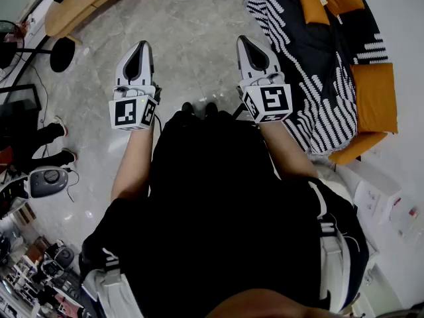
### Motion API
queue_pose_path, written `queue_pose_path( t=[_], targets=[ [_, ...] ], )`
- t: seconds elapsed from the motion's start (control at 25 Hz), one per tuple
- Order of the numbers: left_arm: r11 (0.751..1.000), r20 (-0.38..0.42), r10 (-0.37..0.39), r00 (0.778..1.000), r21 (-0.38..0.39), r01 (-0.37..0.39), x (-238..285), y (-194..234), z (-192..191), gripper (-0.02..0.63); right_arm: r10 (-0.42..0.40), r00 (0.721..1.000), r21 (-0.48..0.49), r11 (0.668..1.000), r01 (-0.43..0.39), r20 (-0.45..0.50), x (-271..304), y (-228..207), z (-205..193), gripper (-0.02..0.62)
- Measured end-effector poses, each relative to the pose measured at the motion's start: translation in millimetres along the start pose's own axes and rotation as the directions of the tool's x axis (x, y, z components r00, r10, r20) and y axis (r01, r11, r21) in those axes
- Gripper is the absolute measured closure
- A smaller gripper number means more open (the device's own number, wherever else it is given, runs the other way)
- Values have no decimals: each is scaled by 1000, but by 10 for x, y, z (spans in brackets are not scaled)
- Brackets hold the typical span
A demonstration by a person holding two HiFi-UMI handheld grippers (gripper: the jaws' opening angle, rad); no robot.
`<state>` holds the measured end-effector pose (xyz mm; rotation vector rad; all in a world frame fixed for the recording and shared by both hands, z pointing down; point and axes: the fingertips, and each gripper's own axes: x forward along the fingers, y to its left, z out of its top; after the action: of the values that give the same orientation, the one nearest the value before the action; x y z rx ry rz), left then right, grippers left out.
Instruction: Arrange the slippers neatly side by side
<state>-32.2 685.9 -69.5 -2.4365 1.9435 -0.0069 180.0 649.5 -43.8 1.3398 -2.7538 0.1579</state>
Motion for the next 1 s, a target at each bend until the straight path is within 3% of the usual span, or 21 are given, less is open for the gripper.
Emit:
queue_pose_path(
  t=[0.28,0.44,0.88,1.0],
  targets=[
    [1000,-15,5,1000,-17,-5,-52,-12,-42,592,13,1000,13,1000,-13,9,-49,22,26,565],
    [994,34,-62,997,-89,65,-64,-85,83,592,81,996,62,995,-82,25,-42,61,8,565],
    [997,-4,-46,999,-57,45,-70,-151,-14,592,113,992,87,989,-118,61,-73,1,23,565],
    [995,-14,-67,998,-68,66,-78,-135,-24,592,109,986,115,986,-123,123,-90,-16,79,564]
  ],
)
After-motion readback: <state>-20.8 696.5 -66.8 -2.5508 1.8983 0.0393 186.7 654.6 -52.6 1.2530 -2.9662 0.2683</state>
